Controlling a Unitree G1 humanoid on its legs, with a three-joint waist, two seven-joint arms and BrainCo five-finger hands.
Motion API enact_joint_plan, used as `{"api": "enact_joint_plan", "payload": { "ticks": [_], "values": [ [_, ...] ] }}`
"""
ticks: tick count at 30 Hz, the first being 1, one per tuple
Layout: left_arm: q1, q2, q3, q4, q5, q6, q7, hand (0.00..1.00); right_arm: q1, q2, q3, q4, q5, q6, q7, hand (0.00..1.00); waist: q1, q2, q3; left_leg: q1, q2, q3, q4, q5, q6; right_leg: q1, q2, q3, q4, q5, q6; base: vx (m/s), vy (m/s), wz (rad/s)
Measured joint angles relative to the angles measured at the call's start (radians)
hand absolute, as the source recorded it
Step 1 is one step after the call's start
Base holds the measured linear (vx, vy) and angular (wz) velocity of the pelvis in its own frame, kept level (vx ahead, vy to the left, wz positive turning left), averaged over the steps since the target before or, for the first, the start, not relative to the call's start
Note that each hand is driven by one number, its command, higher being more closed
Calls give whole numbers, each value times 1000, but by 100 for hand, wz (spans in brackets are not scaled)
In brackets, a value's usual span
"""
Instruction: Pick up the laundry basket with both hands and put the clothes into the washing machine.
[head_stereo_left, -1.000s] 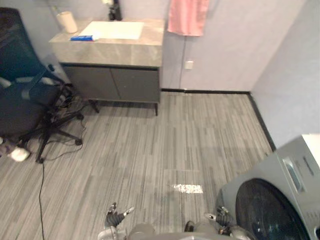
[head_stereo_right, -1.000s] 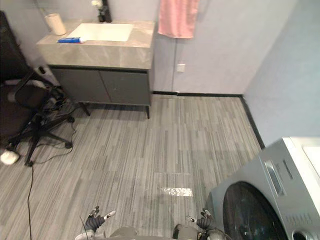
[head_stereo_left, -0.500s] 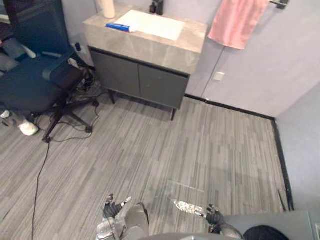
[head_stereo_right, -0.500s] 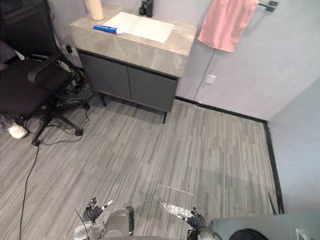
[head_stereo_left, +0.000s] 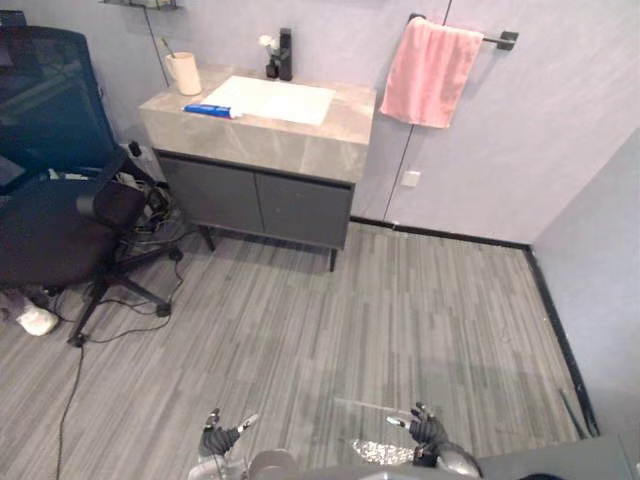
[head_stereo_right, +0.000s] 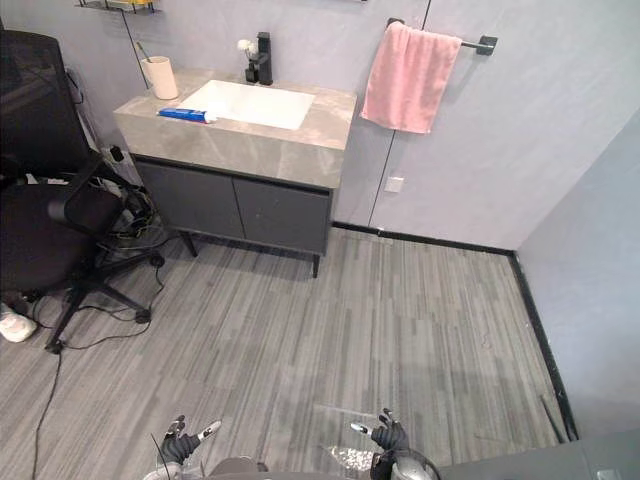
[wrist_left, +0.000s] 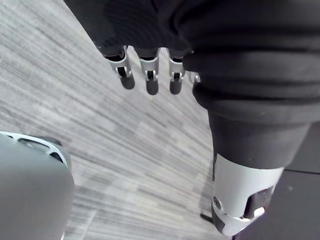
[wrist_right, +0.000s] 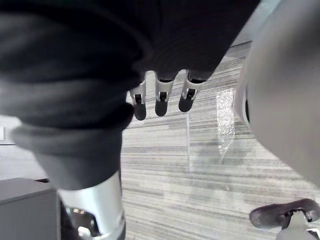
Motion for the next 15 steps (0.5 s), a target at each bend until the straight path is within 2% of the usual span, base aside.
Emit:
{"api": "enact_joint_plan", "payload": {
  "ticks": [2, 6, 8, 10, 13, 15],
  "values": [
    [-5, -21, -2, 30, -1, 1, 0, 0, 9, -23, -16, 12, 0, -1, -2, 0, -4, 37, -21, 10, 48, -36, -14, 9, -32, 32, 52, -29, -38, -13, -21, 137, -265, 24],
    [-9, -39, 0, 52, -38, 0, -3, 0, 15, -68, -28, 54, -19, 3, 0, 0, -2, 53, -28, 41, 102, -80, -72, 43, -85, 89, 140, -66, -110, -19, -52, 101, -226, 17],
    [-10, -39, 0, 61, -45, 1, -3, 0, 18, -75, -42, 67, -30, 6, -1, 0, -3, 60, -24, 52, 120, -91, -68, 44, -88, 106, 163, -60, -124, -19, -59, 63, -151, -15],
    [-11, -44, -3, 65, -50, 3, -5, 0, 13, -91, -34, 81, -35, 9, -3, 0, -2, 70, -16, 59, 124, -124, -68, 44, -88, 118, 183, -28, -143, -7, -77, 22, -101, -44],
    [-14, -44, -40, 78, -52, 2, -7, 0, 5, -106, -29, 82, -35, 9, -12, 0, -7, 84, -13, 104, 106, -123, -149, 47, -92, 115, 191, 9, -176, 20, -74, -10, -8, -41],
    [-16, -42, -44, 80, -52, 2, -9, 0, 3, -106, -11, 81, -35, 9, -12, 0, -8, 83, -13, 121, 89, -103, -173, 51, -89, 116, 182, 39, -201, 43, -66, -40, 73, -41]
  ]
}}
